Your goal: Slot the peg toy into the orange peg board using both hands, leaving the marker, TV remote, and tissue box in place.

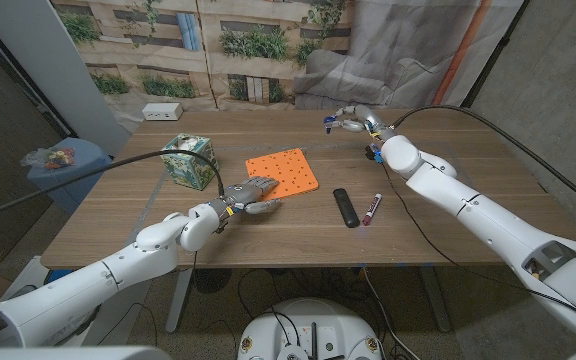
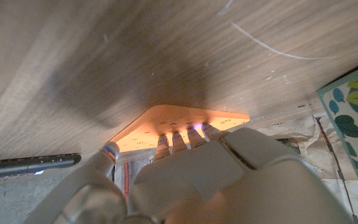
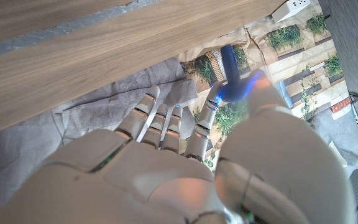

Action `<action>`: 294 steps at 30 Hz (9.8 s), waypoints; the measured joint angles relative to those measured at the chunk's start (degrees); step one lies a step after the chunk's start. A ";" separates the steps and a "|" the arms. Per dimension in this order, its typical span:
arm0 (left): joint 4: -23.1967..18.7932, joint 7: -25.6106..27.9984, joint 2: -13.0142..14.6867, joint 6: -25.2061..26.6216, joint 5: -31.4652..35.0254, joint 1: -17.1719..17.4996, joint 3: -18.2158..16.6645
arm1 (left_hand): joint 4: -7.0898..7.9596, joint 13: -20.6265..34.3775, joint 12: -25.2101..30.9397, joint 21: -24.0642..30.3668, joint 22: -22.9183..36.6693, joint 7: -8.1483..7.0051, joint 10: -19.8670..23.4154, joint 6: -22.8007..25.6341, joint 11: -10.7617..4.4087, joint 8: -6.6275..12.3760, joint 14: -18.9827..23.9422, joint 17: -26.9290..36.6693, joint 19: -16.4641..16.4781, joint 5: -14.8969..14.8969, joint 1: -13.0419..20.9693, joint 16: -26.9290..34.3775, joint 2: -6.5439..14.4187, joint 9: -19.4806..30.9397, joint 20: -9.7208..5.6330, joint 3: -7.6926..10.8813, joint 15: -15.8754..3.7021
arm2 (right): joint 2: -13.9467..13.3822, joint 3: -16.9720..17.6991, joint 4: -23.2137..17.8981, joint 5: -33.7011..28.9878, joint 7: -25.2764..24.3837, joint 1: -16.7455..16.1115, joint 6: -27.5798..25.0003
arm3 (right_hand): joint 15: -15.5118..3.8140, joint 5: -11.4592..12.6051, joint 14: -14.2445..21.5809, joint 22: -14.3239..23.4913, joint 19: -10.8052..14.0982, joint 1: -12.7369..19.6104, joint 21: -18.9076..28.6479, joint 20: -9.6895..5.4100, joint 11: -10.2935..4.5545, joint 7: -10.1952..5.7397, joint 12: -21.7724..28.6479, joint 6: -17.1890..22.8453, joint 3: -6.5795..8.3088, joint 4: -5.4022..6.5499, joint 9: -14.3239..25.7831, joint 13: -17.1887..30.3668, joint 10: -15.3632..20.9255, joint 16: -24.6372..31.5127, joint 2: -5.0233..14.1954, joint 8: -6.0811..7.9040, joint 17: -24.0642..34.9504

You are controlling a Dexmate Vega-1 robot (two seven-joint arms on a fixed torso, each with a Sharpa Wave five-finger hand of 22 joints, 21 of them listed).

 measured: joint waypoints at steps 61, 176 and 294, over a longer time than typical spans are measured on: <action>-0.24 -2.11 0.44 0.41 0.94 -0.05 0.01 | -0.94 0.00 0.00 0.45 0.02 -0.01 2.54 2.69 -0.13 0.37 2.36 0.01 1.65 0.00 0.00 -0.30 0.00 -0.02 -0.01 0.94 0.11 | 13.59 -8.07 19.88 -5.40 -7.05 4.76 8.88 | -0.63 0.24 0.61 -0.01 0.31 0.02 0.00 -0.31 -0.21 -0.23 -0.27 -0.23 -0.48 -0.01 -1.07 -0.22 0.20 0.00 -0.02 0.00 0.25; 0.96 -3.11 -0.61 -0.20 0.60 -0.77 1.08 | -1.58 -0.03 -0.19 0.04 -0.02 -0.01 4.30 4.31 -0.06 0.03 3.98 -0.22 2.85 0.00 0.77 -0.64 0.46 -0.03 -0.02 3.01 0.10 | 27.93 -18.12 56.78 -5.92 -18.23 13.86 27.55 | -1.54 0.71 -0.74 -0.01 -0.84 1.68 0.00 -1.21 -1.96 -0.64 -1.15 -0.65 -1.27 -0.48 -1.06 -0.20 -0.53 0.04 1.00 0.22 1.47; 2.74 -4.08 -1.59 -0.67 -0.62 -2.52 2.28 | -2.69 0.01 -0.44 -0.20 -0.28 -0.22 4.68 4.76 -0.43 0.19 3.98 -0.23 3.49 0.00 1.60 -0.92 0.69 -0.03 0.01 5.07 0.10 | 26.40 -17.83 53.10 -5.42 -15.50 13.17 22.59 | 0.73 -0.06 -2.58 0.00 -3.05 2.31 -0.44 1.42 -0.31 -3.76 -2.49 -6.31 -4.41 0.48 -0.61 -0.06 -3.82 -1.17 -1.33 -1.66 1.78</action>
